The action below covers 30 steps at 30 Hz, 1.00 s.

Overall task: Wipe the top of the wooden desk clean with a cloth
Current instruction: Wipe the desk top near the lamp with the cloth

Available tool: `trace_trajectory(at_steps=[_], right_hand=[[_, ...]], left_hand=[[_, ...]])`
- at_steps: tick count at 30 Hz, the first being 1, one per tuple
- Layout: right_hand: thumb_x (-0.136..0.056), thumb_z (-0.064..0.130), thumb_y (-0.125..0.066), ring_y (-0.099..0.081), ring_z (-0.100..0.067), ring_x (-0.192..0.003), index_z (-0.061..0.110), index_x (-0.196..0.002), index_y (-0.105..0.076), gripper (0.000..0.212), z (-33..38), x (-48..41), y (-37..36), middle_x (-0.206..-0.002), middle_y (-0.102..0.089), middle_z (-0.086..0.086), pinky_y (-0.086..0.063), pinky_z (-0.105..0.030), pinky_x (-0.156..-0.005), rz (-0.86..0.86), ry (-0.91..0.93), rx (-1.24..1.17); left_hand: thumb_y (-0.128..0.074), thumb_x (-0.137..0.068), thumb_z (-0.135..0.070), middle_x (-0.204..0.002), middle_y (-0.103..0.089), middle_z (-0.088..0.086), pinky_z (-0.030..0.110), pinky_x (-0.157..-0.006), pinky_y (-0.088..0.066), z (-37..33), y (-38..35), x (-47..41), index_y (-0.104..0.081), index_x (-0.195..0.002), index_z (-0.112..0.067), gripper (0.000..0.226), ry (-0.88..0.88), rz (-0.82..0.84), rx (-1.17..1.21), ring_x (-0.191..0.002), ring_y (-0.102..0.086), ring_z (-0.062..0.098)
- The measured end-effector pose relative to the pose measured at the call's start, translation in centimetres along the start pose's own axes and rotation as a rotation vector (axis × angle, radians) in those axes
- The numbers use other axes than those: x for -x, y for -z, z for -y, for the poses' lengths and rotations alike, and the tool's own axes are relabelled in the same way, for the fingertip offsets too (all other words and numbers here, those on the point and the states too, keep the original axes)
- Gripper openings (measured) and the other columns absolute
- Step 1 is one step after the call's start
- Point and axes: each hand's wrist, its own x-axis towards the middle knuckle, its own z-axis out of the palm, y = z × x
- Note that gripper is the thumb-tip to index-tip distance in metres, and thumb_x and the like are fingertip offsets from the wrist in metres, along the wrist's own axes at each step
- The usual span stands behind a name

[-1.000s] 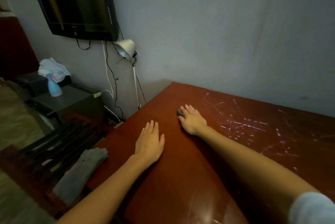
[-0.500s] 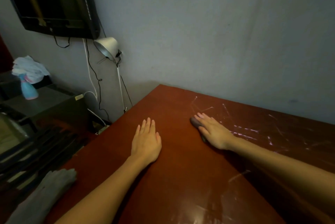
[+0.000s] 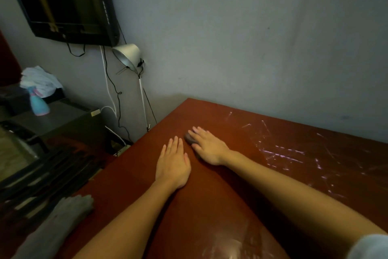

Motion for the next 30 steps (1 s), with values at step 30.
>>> trace_trajectory(at_steps=[30], right_hand=[[-0.104,0.032,-0.023,-0.003,-0.015,-0.148,0.018,-0.152,-0.013,0.052,-4.6,0.4,0.5,-0.160,-0.006,-0.002,-0.001,-0.029,-0.119,-0.022,0.015,-0.022]], left_hand=[[-0.016,-0.104,-0.033,-0.161,0.000,0.002,0.029,-0.119,0.001,0.1,-0.2,-0.2,-0.002,-0.154,-0.014,0.055,-0.001,-0.007,0.000,-0.148,0.002,0.013]])
